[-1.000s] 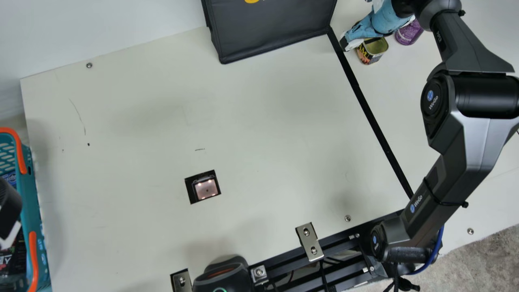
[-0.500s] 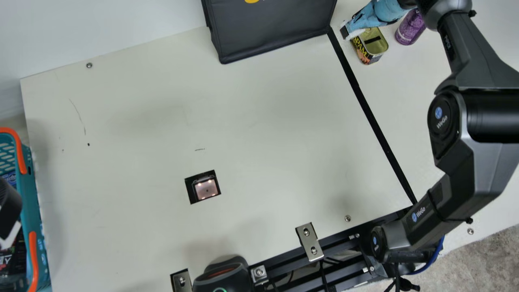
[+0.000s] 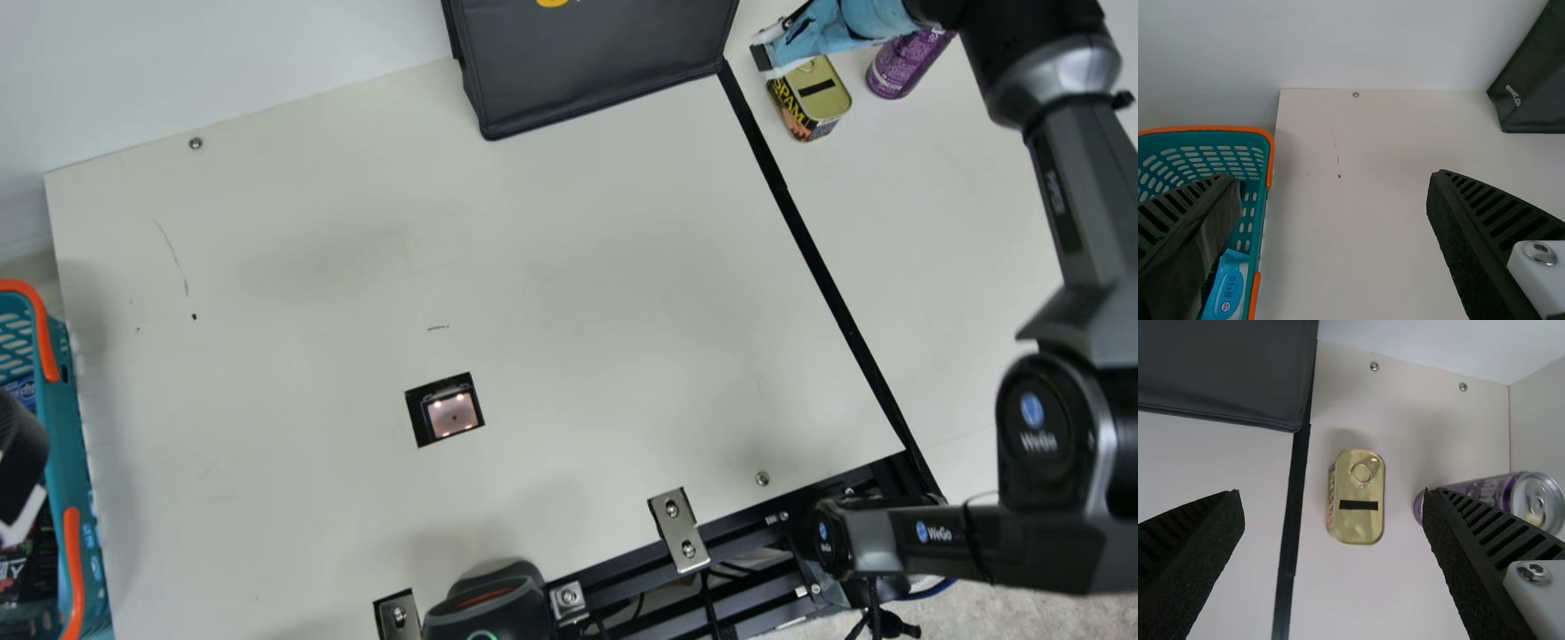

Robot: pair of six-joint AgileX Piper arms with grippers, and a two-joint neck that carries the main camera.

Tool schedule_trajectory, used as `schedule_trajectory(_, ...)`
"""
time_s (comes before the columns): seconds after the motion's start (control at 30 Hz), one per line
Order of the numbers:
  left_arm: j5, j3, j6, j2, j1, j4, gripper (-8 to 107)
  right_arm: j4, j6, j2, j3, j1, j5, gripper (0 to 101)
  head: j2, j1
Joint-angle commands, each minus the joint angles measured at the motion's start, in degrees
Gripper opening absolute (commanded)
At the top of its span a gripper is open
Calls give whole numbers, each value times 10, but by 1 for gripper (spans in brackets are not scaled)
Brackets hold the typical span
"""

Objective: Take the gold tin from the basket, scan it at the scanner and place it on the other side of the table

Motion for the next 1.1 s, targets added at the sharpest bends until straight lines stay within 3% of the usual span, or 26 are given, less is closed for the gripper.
schedule_trajectory(0.0,0,0,0,0,0,0,90,0,14,-59,20,5,5,95,-1,-17)
schedule_trajectory(0.4,0,0,0,0,0,0,90,-2,98,-281,125,63,53,95,-1,-17)
schedule_trajectory(0.43,0,0,0,0,0,0,90,1,87,-225,111,55,49,95,-1,-17)
schedule_trajectory(0.5,10,-3,3,-3,4,1,90,2,105,-269,125,68,66,95,12,-17)
schedule_trajectory(0.8,96,-28,29,-31,36,8,90,4,161,-359,131,110,127,95,132,-17)
schedule_trajectory(1.07,96,-28,29,-30,36,7,90,7,211,-439,137,147,181,95,199,-17)
